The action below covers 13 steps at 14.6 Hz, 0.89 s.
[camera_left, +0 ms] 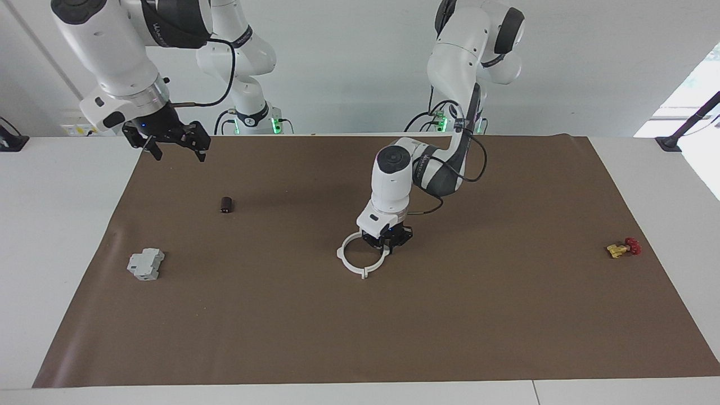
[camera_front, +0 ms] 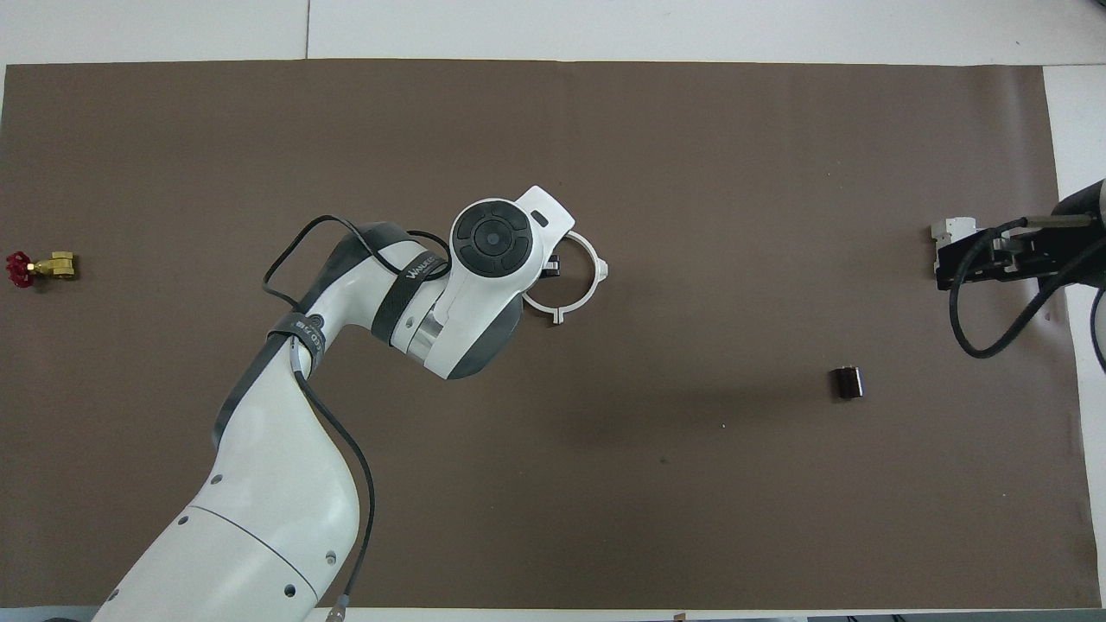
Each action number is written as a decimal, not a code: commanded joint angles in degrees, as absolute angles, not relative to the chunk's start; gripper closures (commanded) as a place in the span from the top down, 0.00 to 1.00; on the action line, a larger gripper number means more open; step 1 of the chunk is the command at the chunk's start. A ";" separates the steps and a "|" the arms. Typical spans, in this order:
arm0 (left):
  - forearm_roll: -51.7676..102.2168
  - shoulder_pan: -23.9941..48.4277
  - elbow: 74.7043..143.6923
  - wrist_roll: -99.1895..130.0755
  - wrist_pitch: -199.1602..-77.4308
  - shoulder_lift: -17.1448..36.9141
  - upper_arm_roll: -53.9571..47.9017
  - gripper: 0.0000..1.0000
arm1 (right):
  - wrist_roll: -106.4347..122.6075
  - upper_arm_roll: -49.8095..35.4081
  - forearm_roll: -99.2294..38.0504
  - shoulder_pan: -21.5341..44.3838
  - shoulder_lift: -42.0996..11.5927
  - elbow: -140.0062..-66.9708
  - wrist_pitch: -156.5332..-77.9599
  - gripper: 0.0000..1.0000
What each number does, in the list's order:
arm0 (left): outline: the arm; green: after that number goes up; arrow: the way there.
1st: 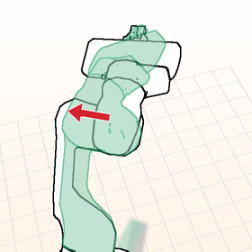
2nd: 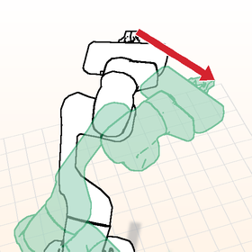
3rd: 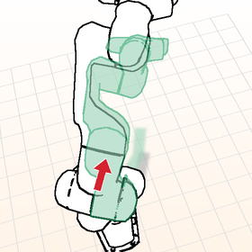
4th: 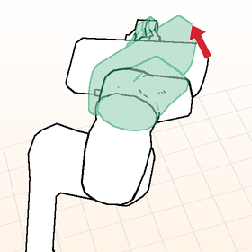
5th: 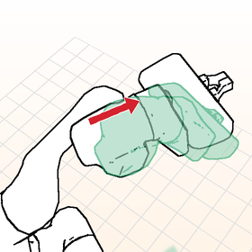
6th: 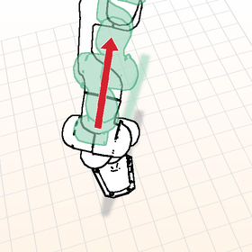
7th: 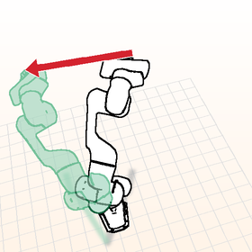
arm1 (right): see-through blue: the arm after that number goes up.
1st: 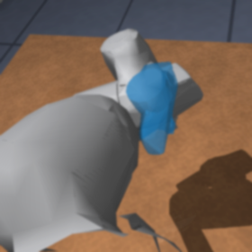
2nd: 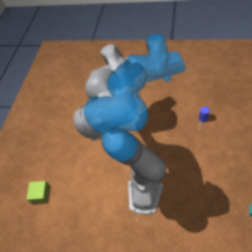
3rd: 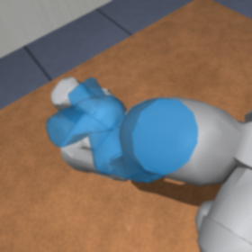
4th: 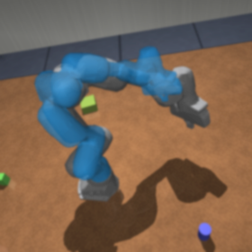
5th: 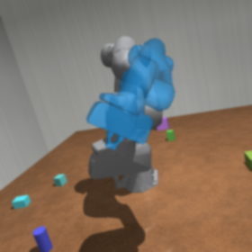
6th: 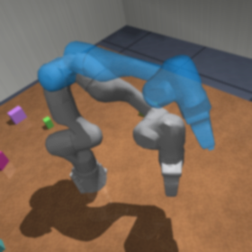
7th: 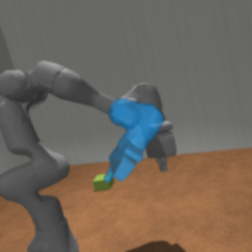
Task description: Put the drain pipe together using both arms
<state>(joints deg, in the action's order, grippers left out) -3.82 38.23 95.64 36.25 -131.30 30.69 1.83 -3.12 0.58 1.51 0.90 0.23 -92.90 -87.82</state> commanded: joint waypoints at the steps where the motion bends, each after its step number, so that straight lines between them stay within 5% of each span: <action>1: -3.34 38.41 96.50 36.30 -132.19 29.88 2.29 0.00 | -1.49 0.53 1.41 0.44 0.79 -93.43 -88.94 1.00; 9: -3.34 38.76 96.77 36.12 -132.27 29.79 2.29 0.00 | -1.85 0.44 1.32 0.35 0.44 -92.73 -90.70 1.00; 10: -3.34 38.59 96.68 36.12 -132.71 29.88 2.29 0.14 | -1.85 0.44 1.32 0.35 0.44 -92.72 -90.88 1.00; 13: -3.34 38.50 96.86 36.12 -133.77 29.88 2.29 0.92 | -1.85 0.44 1.32 0.35 0.44 -92.72 -91.05 1.00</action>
